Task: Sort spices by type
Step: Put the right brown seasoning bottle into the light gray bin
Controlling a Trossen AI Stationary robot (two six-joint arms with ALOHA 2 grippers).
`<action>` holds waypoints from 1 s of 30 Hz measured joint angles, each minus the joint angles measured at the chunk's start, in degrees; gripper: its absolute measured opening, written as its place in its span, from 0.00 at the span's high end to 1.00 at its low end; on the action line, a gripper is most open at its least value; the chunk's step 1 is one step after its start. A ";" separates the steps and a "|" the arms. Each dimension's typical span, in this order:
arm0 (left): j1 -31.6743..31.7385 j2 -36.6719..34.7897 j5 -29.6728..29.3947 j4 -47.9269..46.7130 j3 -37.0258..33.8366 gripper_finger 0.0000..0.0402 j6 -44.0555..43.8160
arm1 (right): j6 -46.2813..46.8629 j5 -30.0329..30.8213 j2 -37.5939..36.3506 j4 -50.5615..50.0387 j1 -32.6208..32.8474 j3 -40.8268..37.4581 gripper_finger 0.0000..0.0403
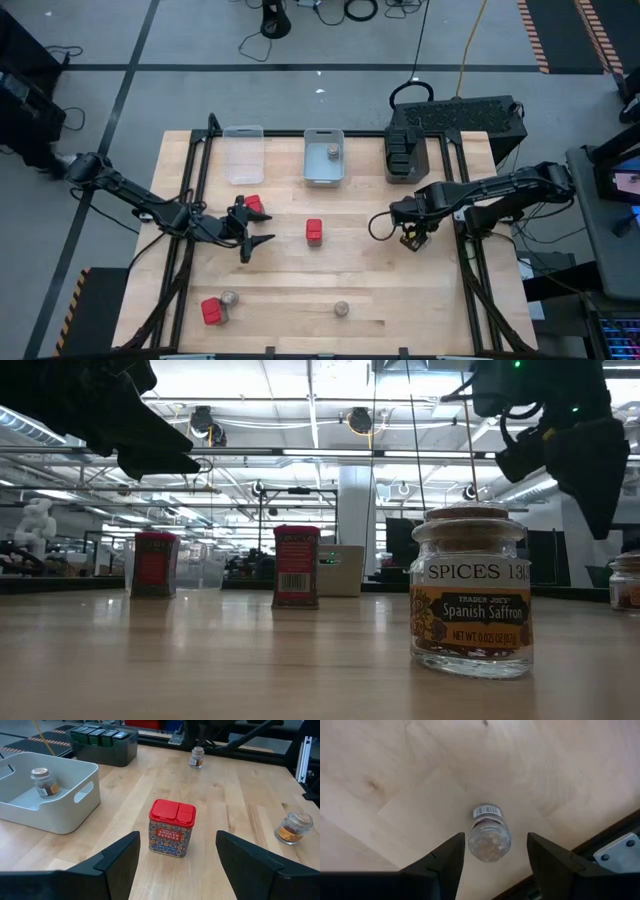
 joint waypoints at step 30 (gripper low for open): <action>0.00 -0.01 0.68 0.00 -0.01 0.34 -0.09 | 3.63 -7.23 0.02 5.90 0.34 -10.35 0.25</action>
